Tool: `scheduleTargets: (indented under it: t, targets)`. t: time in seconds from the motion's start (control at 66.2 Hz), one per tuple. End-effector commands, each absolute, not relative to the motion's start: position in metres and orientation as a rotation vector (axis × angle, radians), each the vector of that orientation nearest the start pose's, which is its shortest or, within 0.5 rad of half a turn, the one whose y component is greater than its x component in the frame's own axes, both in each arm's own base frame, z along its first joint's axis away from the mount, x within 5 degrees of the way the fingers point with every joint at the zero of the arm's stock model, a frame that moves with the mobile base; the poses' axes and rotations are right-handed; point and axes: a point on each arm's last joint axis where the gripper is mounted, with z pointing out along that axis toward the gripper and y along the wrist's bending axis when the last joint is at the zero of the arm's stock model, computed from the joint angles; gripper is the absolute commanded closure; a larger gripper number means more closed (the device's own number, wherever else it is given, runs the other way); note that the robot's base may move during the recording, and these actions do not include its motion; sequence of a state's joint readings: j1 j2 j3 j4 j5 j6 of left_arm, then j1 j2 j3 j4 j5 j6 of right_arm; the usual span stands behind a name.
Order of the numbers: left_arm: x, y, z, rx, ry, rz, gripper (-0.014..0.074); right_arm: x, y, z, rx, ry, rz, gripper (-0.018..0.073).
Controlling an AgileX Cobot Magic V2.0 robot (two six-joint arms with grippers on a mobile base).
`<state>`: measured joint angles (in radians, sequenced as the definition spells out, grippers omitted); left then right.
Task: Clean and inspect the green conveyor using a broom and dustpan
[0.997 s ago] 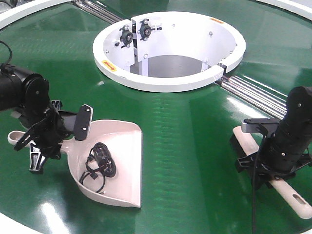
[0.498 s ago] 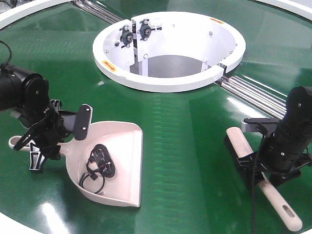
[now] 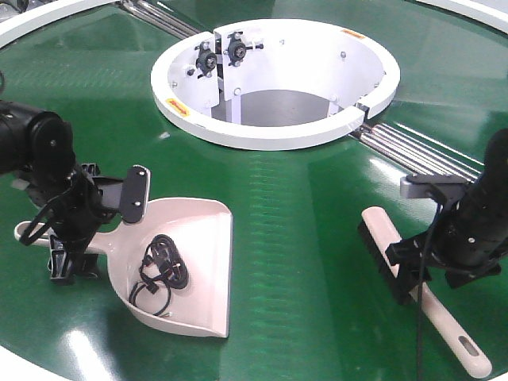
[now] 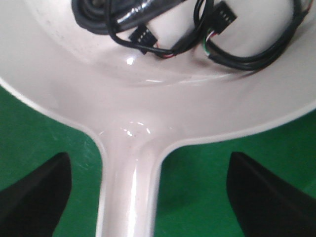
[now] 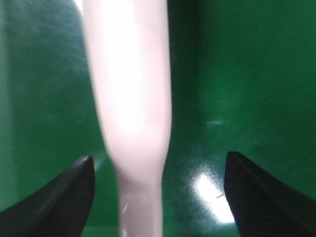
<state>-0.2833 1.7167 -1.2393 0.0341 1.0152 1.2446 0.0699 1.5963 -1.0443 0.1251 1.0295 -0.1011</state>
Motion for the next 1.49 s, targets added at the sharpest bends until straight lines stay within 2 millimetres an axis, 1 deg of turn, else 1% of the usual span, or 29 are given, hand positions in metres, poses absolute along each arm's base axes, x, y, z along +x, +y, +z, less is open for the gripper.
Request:
scheduleTargets:
  t: [0.0,0.121,0.287,0.483,0.589,0.649,0.695,0.755,0.785,0.83,0.921,0.997,1.042,1.117,1.163,1.238,1.344,1.419,1.48]
  targets:
    - [0.313,-0.093,0.267,1.99,2.106,0.165,-0.001,0.28,0.029,0.254,-0.164,2.929,0.178,0.003]
    - [0.303,-0.091,0.284,1.962,2.088,0.166,0.0004,0.27,0.028,0.276,-0.165,2.836,0.172,0.003]
    - [0.282,-0.091,0.311,1.895,2.062,0.086,0.0034,0.252,0.027,0.31,-0.161,2.671,0.163,0.003]
    - [0.255,-0.099,0.346,1.724,1.975,-0.066,0.0083,0.221,0.024,0.358,-0.177,2.396,0.13,0.003]
    - [0.24,-0.098,0.364,1.582,1.991,-0.12,0.012,0.2,0.022,0.379,-0.17,2.273,0.132,0.003]
    - [0.231,-0.095,0.375,1.486,2.017,-0.136,0.0139,0.189,0.021,0.388,-0.17,2.21,0.126,0.003]
    - [0.222,-0.092,0.384,1.399,2.033,-0.13,0.0151,0.177,0.02,0.392,-0.17,2.155,0.119,0.003]
    - [0.213,-0.088,0.396,1.289,2.027,-0.121,0.0167,0.166,0.019,0.391,-0.162,2.094,0.112,0.003]
    - [0.206,-0.086,0.404,1.223,2.017,-0.125,0.0173,0.16,0.019,0.386,-0.159,2.077,0.11,0.003]
    - [0.197,-0.083,0.415,1.141,1.99,-0.126,0.0182,0.145,0.017,0.383,-0.152,2.022,0.106,0.003]
    - [0.178,-0.076,0.43,1.04,1.949,-0.127,0.0195,0.12,0.015,0.372,-0.14,1.93,0.1,0.003]
    - [0.158,-0.069,0.438,0.963,1.925,-0.133,0.0205,0.095,0.013,0.363,-0.132,1.842,0.095,0.003]
    - [0.145,-0.065,0.443,0.918,1.86,-0.127,0.0209,0.081,0.012,0.357,-0.129,1.795,0.094,0.003]
    - [0.128,-0.059,0.44,0.845,1.775,-0.116,0.0217,0.058,0.009,0.349,-0.128,1.704,0.075,0.003]
    - [0.118,-0.054,0.435,0.771,1.73,-0.117,0.0221,0.049,0.008,0.344,-0.129,1.665,0.064,0.003]
    - [0.106,-0.047,0.416,0.651,1.69,-0.128,0.0221,0.036,0.007,0.333,-0.123,1.594,0.059,0.003]
    - [0.096,-0.041,0.372,0.6,1.709,-0.123,0.0221,0.027,0.006,0.313,-0.113,1.527,0.058,0.003]
    - [0.092,-0.038,0.335,0.586,1.737,-0.119,0.0221,0.026,0.005,0.297,-0.108,1.502,0.054,0.003]
    - [0.09,-0.036,0.315,0.535,1.745,-0.137,0.0221,0.027,0.005,0.29,-0.099,1.459,0.052,0.003]
